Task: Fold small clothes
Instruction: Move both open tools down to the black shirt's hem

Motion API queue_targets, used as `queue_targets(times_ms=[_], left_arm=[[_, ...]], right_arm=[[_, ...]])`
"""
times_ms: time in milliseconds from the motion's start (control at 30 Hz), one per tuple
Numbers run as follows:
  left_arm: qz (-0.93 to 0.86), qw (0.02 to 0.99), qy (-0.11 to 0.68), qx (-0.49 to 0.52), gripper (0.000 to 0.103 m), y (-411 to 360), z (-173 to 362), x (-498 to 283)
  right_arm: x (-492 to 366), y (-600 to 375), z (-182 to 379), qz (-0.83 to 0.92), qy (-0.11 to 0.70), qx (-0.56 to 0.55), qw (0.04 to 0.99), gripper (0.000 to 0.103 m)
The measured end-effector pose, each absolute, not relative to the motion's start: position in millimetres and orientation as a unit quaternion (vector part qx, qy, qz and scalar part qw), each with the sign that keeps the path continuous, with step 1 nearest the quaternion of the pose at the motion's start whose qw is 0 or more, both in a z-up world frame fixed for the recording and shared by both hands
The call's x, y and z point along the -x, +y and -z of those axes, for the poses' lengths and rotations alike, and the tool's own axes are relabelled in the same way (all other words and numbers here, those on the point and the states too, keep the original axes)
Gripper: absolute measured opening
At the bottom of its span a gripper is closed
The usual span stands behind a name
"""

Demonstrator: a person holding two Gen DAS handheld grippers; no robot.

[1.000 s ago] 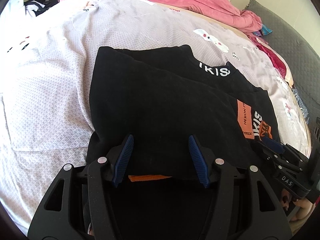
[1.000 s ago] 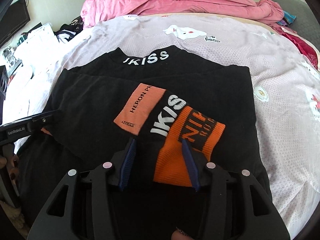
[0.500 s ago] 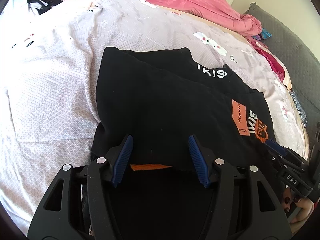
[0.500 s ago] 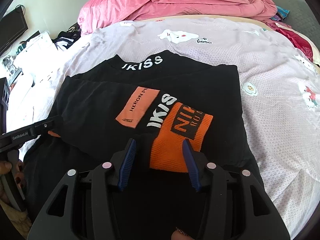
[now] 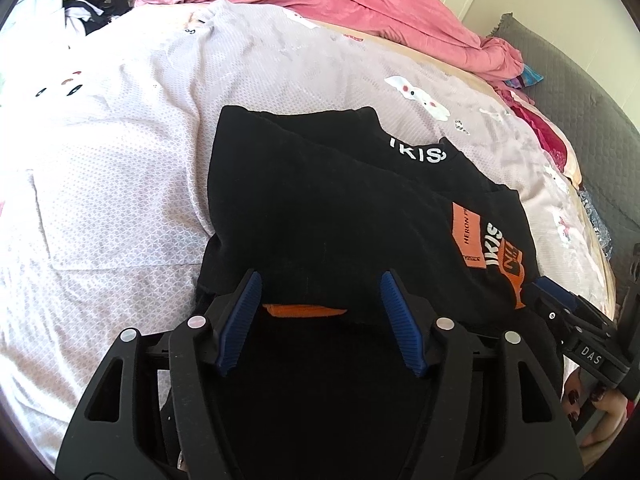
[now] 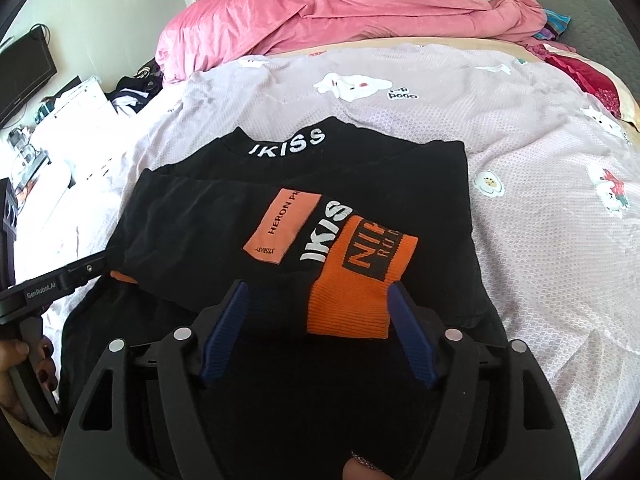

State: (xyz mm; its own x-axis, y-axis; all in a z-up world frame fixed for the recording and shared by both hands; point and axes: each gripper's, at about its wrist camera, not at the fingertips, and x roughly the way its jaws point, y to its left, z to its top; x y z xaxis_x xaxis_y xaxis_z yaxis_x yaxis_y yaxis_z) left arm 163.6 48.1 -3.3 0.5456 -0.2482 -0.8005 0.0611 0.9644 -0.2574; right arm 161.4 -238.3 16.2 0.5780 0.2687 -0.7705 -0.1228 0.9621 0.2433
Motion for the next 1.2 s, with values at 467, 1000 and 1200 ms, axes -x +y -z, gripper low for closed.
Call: queue_targets(times_ms=[467, 1000, 1200], left_arm=[[0.071, 0.888, 0.441, 0.107, 0.092, 55, -17, -144], [0.058, 0.901, 0.417, 0.107, 0.093, 63, -38, -119], [0.053, 0.903, 0.412, 0.108, 0.093, 67, -42, -109]], right_arm=[[-148, -245, -36, -0.107, 0.426, -0.089, 0.894, 0.086], [-128, -251, -61, -0.108, 0.395, -0.101, 0.907, 0.096], [-121, -249, -69, -0.113, 0.389, -0.098, 0.909, 0.096]])
